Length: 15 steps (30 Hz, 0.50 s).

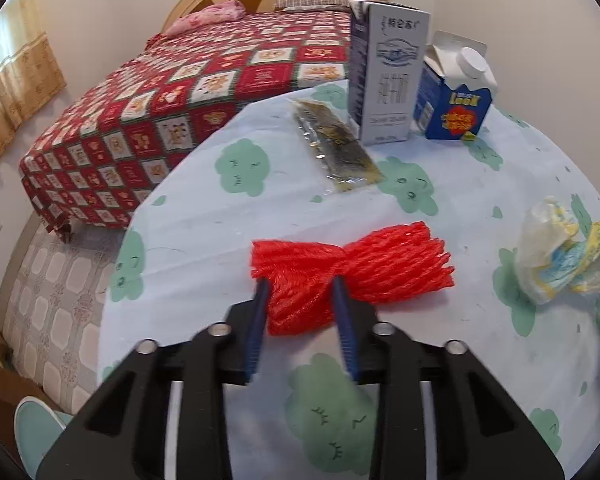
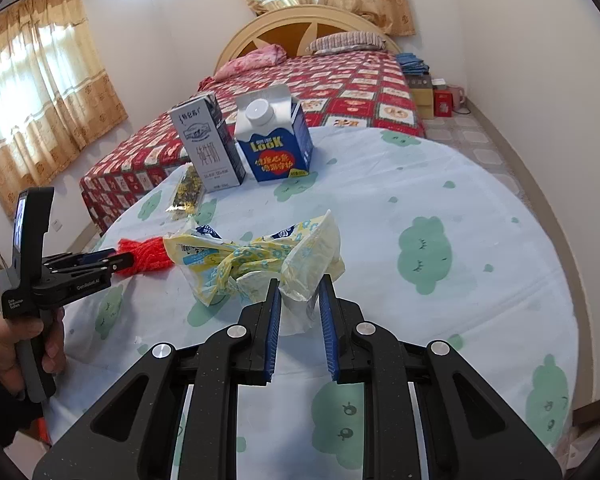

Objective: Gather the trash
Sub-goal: 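Reach the left tool to the red foam net and grasp it, then carry the red net over the bucket with the left tool while the right tool carries the plastic bag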

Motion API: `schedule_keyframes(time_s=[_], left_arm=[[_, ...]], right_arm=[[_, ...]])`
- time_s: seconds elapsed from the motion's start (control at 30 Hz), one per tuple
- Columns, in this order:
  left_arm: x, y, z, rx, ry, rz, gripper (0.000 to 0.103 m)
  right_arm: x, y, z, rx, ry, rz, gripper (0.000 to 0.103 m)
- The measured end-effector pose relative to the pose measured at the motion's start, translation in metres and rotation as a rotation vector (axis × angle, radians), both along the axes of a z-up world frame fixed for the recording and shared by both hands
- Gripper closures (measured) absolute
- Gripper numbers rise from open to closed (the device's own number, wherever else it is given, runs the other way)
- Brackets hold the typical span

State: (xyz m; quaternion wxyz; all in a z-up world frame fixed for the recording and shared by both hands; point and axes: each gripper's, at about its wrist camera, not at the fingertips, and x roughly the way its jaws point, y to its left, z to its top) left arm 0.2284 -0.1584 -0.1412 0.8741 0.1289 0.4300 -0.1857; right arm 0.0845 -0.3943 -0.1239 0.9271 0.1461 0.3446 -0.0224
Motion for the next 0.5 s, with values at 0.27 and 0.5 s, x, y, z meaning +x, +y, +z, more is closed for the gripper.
schedule_keyframes(time_s=[0.27,0.5], left_arm=[[-0.012,0.006,0.007,0.002,-0.01,0.001,0.093],[-0.038,0.052,0.042,-0.021,-0.079,0.057,0.093]], right_arm=[[0.004,0.017,-0.001,0.006,-0.002,0.031,0.083],[0.007,0.037,0.005,0.012,-0.024,0.058,0.083]])
